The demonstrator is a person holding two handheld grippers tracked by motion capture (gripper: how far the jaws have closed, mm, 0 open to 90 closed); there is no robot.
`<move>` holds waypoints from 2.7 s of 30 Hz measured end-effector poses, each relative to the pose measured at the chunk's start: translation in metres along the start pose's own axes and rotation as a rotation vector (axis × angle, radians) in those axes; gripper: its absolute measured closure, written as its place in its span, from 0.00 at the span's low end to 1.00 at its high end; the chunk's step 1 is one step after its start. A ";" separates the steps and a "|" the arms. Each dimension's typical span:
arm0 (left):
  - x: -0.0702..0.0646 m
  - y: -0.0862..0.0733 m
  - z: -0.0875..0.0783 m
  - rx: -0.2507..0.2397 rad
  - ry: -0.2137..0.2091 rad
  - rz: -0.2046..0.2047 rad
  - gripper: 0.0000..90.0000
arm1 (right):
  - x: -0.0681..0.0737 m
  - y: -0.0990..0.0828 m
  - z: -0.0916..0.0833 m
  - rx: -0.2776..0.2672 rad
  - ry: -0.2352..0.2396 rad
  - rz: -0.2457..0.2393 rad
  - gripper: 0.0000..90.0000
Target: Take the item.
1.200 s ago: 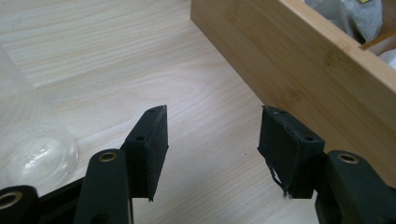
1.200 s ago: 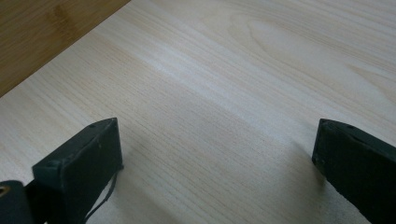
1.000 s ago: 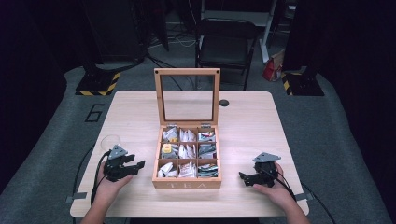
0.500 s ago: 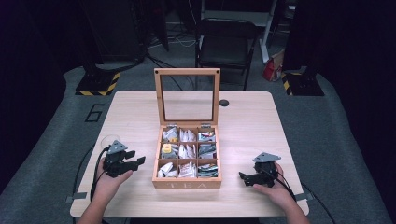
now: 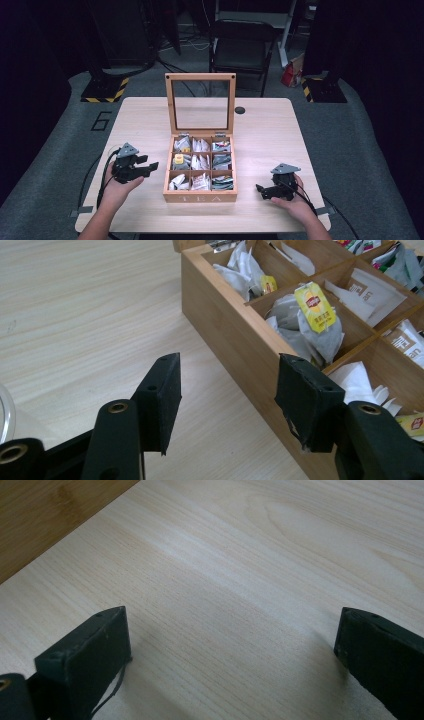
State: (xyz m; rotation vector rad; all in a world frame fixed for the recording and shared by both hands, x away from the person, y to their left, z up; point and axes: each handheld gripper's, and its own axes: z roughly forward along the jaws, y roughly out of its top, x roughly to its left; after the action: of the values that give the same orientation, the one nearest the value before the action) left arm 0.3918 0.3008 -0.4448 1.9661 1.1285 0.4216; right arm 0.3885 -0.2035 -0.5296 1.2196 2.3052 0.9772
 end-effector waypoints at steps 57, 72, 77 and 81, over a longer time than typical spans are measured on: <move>-0.033 0.041 0.042 0.011 -0.086 0.083 0.62 | 0.000 0.000 0.000 0.002 -0.001 -0.002 0.01; -0.037 0.037 0.054 0.044 -0.111 0.085 0.72 | 0.000 0.000 0.000 0.001 0.001 -0.002 0.01; -0.040 0.037 0.055 0.041 -0.125 0.092 0.77 | 0.000 0.000 0.000 0.002 0.001 -0.003 0.01; -0.042 0.037 0.056 0.044 -0.136 0.093 0.79 | 0.000 0.000 0.000 0.001 0.000 -0.002 0.01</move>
State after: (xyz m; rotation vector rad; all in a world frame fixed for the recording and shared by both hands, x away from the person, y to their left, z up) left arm 0.4245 0.2289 -0.4457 2.0592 0.9708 0.3087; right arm 0.3885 -0.2037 -0.5295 1.2177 2.3068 0.9749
